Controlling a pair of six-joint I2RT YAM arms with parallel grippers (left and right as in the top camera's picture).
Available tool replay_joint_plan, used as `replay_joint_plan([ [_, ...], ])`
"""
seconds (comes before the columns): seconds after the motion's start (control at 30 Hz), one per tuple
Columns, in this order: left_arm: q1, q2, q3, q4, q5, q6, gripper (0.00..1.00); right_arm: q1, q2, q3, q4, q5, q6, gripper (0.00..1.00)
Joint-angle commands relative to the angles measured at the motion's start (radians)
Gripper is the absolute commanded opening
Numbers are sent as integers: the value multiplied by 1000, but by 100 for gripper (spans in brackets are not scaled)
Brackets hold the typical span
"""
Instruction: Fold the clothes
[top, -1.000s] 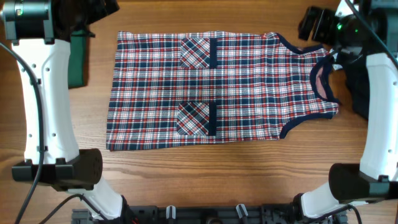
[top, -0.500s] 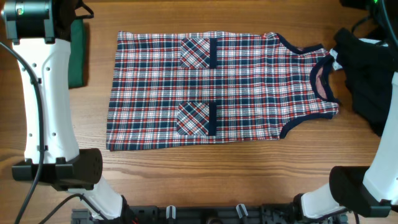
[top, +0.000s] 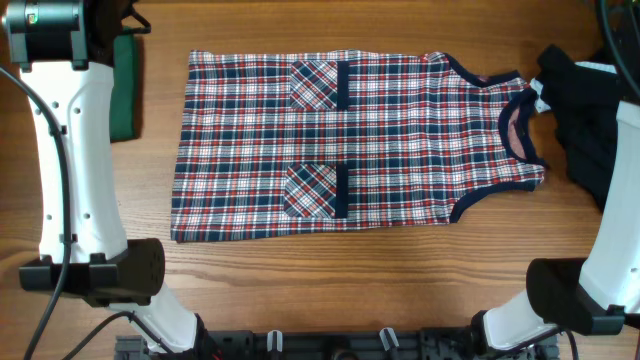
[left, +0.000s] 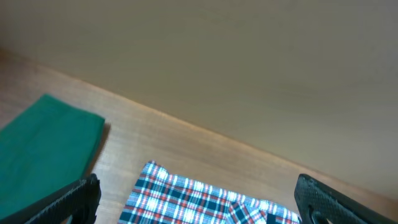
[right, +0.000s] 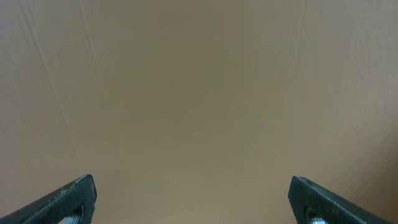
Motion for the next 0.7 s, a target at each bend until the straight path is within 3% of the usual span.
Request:
replay_joint_plan([
  [0.0, -4, 0, 2, -60, -10, 21, 100, 3, -35, 10, -61, 12, -3, 100],
  [0.23, -4, -73, 2, -154, -24, 16, 100, 3, -119, 10, -401, 40, -24, 100],
  [0.4, -4, -121, 2, -194, -24, 16, 100, 3, -151, 10, -491, 18, 4, 100],
  [0.5, -4, -132, 2, -185, -24, 17, 100, 3, -149, 10, -505, -45, -15, 99],
  [0.67, -10, -121, 2, -19, -24, 18, 100, 3, -101, 9, -354, -45, -106, 100],
])
